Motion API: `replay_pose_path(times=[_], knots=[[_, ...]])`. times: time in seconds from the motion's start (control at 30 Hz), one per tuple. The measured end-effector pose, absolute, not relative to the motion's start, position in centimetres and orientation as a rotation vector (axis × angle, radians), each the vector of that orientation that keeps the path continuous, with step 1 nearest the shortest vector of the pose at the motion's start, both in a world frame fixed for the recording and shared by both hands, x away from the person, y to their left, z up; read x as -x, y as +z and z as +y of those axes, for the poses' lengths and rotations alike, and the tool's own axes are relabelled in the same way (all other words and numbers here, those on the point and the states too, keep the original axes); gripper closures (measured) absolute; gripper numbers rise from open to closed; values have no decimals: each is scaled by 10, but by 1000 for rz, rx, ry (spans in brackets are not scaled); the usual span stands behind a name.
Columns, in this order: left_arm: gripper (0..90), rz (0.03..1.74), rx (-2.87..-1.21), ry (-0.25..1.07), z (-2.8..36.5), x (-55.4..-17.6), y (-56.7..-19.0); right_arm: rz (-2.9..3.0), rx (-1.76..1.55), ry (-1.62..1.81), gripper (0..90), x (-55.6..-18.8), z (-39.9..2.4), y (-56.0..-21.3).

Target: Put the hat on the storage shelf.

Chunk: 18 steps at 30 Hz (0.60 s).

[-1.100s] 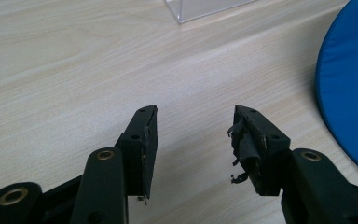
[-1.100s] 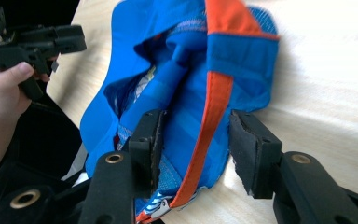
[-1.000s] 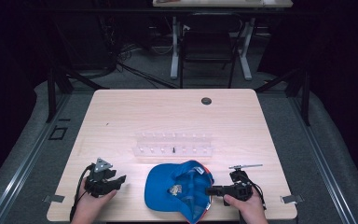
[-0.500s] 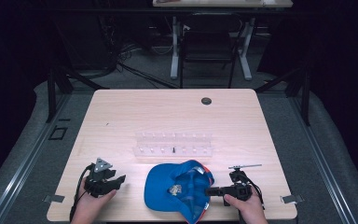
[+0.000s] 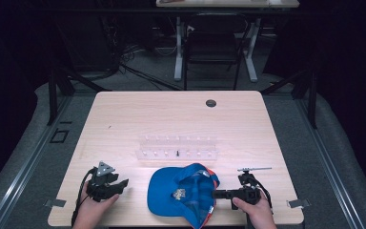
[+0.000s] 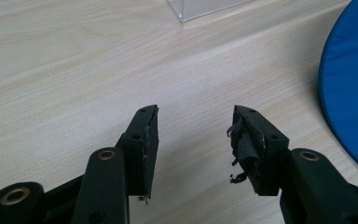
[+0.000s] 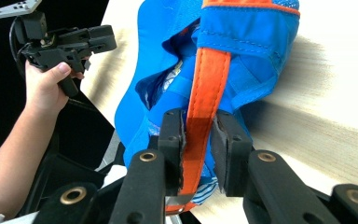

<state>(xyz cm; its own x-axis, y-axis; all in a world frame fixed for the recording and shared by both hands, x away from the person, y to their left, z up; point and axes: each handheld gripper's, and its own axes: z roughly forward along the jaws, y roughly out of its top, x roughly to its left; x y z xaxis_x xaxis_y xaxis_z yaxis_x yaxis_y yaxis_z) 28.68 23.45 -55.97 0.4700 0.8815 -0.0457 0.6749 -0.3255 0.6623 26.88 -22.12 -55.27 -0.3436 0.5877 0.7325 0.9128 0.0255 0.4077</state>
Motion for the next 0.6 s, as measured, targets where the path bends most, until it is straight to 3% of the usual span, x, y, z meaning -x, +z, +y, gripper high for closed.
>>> replay_pose_path(times=[0.6], knots=[[518, 1288, -2103, 426, 234, -287, -560, -1946, 1525, -1223, 773, -268, -222, -549]])
